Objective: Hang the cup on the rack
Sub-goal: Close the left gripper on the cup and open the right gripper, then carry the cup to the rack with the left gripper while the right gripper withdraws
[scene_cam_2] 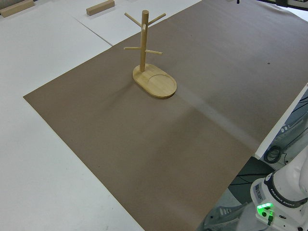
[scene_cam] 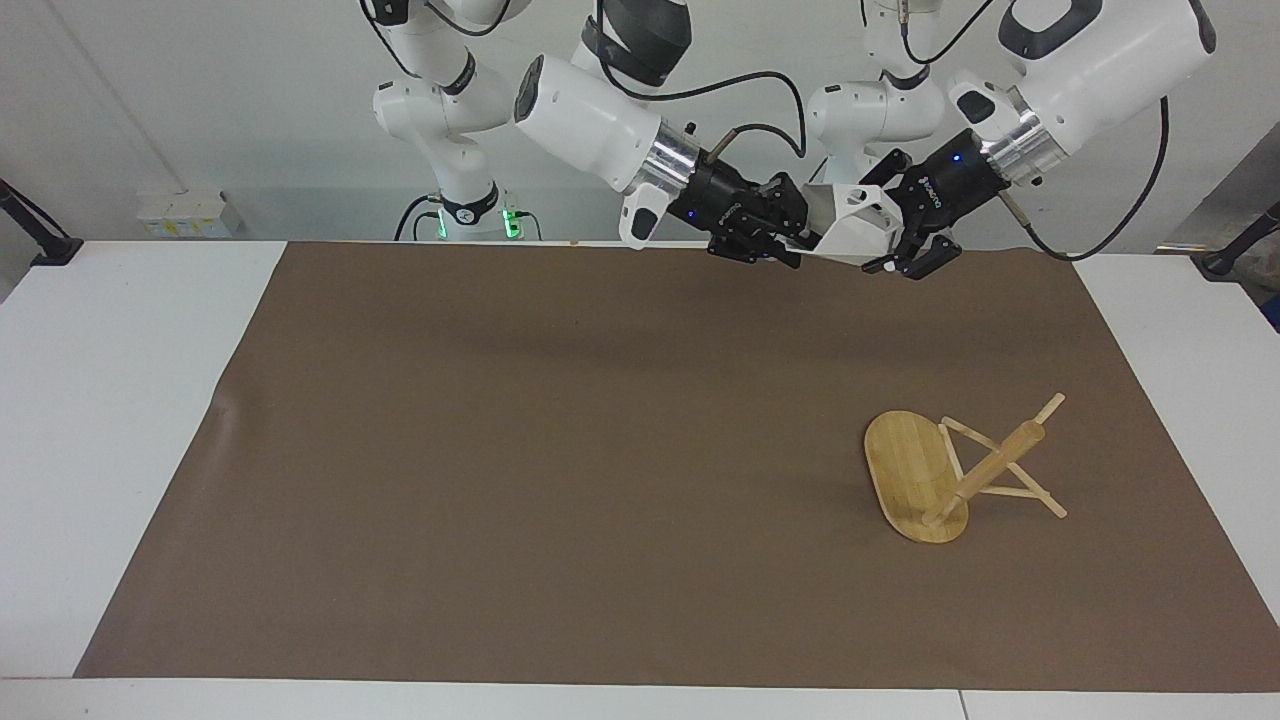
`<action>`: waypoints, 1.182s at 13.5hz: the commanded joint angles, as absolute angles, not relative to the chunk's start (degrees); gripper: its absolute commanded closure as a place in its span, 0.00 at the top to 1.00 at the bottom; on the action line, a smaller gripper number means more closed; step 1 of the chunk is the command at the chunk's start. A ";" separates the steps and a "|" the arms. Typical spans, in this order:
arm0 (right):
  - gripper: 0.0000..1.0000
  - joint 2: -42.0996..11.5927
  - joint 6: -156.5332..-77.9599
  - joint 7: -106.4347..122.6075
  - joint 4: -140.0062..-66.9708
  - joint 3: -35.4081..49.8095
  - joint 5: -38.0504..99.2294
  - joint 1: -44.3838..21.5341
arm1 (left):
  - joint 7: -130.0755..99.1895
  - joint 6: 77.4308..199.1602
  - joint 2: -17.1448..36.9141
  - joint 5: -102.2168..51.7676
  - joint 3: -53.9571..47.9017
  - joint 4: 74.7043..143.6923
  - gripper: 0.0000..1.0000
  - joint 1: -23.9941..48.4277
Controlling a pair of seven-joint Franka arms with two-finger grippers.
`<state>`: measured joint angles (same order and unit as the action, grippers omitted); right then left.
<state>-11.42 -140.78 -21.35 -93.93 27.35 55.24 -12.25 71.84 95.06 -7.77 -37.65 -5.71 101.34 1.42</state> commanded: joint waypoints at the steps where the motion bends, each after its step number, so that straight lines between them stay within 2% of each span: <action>1: 0.88 -11.60 -141.77 -19.78 -93.78 27.51 55.55 -12.04 | 71.19 93.34 -9.49 -37.79 -5.89 102.30 0.00 0.35; 2: 1.00 -11.51 -142.29 -19.86 -93.87 27.51 55.55 -11.95 | 71.54 93.25 -9.58 -37.79 -5.89 102.39 0.00 -0.08; 10: 1.00 -10.20 -145.02 -19.95 -95.01 27.07 55.37 -9.32 | 63.55 92.90 -12.03 -32.97 -5.98 102.30 0.00 -0.88; 16: 1.00 -6.95 -144.76 -20.39 -101.07 27.07 55.11 -4.84 | 43.89 100.79 -11.95 -26.90 -7.20 102.57 0.00 0.61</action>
<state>-9.94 -144.95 -21.13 -96.92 26.71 55.13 -6.85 49.96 96.94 -10.95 -28.27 -6.51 101.35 -0.27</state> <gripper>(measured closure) 0.000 0.317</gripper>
